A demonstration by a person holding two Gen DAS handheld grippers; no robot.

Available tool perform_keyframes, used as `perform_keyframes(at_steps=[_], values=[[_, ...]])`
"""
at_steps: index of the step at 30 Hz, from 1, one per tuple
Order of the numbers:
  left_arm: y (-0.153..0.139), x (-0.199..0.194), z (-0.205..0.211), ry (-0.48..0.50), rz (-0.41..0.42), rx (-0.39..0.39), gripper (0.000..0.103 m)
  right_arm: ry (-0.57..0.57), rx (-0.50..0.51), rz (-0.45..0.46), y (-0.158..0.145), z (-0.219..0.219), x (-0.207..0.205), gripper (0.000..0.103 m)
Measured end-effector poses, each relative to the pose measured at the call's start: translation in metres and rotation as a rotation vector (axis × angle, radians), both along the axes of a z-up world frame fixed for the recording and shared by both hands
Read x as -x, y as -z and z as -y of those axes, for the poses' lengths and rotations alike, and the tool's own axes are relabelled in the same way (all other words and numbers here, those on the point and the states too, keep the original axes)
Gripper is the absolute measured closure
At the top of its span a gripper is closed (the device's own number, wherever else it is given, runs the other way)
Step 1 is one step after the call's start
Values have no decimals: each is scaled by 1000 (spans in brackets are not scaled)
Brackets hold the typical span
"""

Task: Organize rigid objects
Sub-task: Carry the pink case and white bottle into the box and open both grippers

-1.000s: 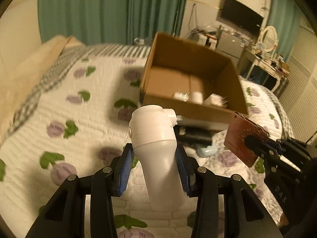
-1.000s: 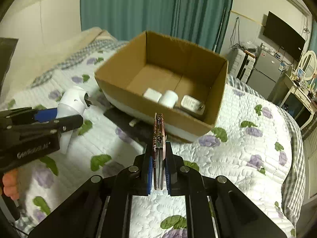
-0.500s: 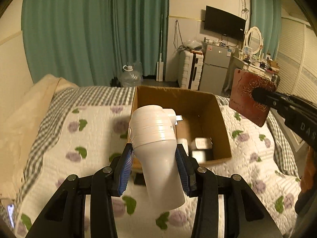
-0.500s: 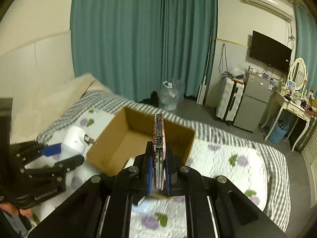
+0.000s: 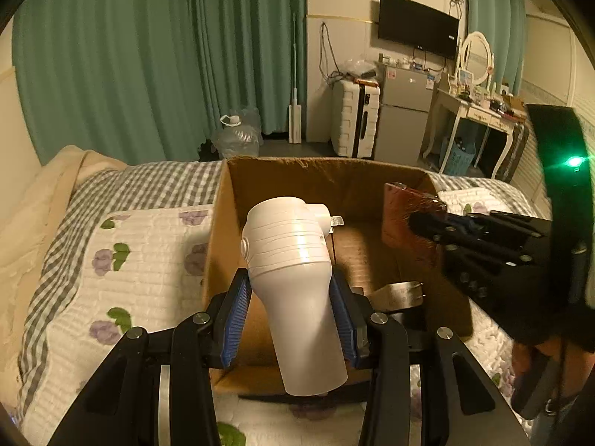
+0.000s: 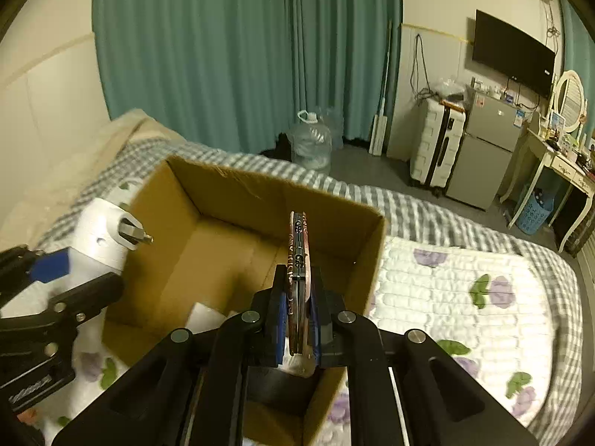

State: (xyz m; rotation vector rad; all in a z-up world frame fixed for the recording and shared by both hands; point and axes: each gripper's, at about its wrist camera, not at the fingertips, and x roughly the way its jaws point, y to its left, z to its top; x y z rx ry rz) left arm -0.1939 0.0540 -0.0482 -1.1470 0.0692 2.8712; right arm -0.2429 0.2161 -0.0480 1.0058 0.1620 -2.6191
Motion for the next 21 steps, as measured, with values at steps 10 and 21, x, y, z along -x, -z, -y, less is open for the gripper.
perform_keyframes(at_steps=[10, 21], values=[[21, 17, 0, 0, 42, 1, 60, 9, -31, 31, 37, 7, 25, 92], [7, 17, -10, -12, 44, -4, 59, 71, 138, -53, -4, -36, -5, 40]])
